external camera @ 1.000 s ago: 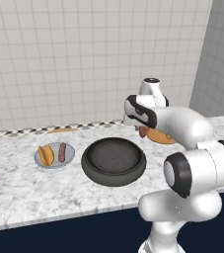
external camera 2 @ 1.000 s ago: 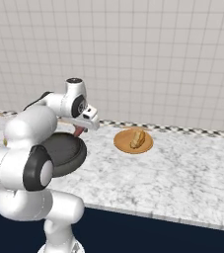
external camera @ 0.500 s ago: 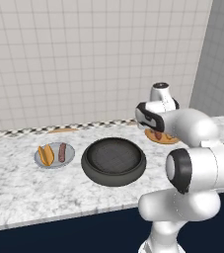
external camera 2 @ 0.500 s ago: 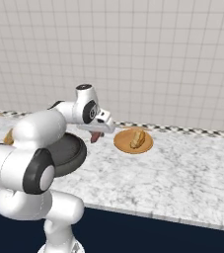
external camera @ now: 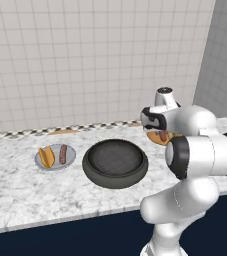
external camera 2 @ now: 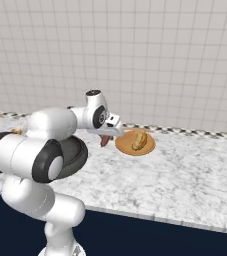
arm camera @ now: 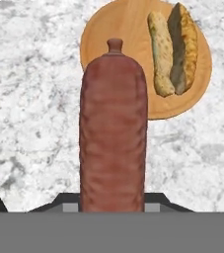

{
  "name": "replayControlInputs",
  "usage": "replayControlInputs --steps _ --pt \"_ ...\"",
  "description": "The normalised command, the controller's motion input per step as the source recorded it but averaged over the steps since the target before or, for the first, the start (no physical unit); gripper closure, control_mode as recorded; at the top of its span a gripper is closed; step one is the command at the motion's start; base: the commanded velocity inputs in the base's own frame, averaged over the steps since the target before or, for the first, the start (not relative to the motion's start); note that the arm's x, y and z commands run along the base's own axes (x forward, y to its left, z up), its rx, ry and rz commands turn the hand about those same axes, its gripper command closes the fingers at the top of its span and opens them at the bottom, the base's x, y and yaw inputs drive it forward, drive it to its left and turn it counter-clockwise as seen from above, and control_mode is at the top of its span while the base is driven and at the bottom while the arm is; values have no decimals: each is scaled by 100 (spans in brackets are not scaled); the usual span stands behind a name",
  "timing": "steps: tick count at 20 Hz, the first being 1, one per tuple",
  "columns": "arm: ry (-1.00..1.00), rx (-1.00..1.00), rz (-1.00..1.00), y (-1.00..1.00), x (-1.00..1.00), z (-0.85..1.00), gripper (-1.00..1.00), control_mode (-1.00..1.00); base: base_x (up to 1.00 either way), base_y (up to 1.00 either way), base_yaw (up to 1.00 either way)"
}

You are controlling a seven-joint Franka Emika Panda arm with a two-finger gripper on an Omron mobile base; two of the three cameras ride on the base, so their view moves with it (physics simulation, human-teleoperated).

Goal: Place one bun and one sausage from the bowl on each plate.

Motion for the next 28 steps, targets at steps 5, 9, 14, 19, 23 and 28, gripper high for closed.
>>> replayControlInputs --steps 5,9,14,19,23,28 --pt "0 0 0 -46 44 -21 100 -100 0 0 0" --pt "0 0 0 -24 39 -23 100 -100 0 0 0" --pt "0 0 0 -10 29 -25 100 -100 0 0 0" --pt "0 0 0 -9 38 -28 100 -100 0 0 0" --pt "0 0 0 0 32 -25 100 -100 0 0 0" --pt "0 0 0 0 7 -27 100 -100 0 0 0"
